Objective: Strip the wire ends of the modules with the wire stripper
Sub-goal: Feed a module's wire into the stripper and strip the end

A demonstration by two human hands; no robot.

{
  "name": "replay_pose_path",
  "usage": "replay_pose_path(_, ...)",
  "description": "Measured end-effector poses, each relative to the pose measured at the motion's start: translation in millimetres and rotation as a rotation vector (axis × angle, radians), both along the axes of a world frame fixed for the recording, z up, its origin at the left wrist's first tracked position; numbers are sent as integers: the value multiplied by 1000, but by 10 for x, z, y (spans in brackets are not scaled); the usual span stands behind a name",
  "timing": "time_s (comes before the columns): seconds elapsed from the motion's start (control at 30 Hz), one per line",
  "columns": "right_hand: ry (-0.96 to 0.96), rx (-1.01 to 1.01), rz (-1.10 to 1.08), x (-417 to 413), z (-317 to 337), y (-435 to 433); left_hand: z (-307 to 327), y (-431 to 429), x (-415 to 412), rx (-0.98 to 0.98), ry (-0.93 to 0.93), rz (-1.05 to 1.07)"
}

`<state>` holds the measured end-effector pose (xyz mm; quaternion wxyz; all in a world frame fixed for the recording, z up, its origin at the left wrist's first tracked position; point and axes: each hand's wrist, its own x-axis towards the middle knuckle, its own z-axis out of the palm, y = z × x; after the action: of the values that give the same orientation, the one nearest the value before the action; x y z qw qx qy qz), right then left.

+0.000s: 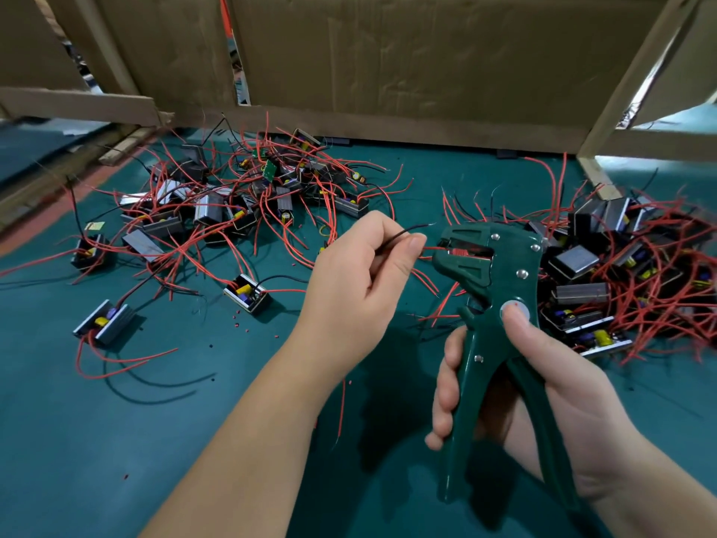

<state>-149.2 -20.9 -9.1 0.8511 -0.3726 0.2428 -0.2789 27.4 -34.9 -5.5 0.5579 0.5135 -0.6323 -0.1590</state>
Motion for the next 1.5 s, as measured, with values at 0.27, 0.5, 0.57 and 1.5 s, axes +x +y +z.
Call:
replay_pose_path(0.27, 126, 6, -105, 21, 1, 20, 5, -5, -4, 25, -1, -34)
replay_pose_path(0.5, 196, 51, -249, 58, -5, 0, -71, -39, -19, 167, -108, -108)
replay_pose_path(0.57, 60, 80, -230, 44, 12, -35, -82, -50, -19, 219, -103, -102)
replay_pose_path(1.5, -141, -49, -388, -53, 67, -158, 53, -90, -80, 372, 1176, -427)
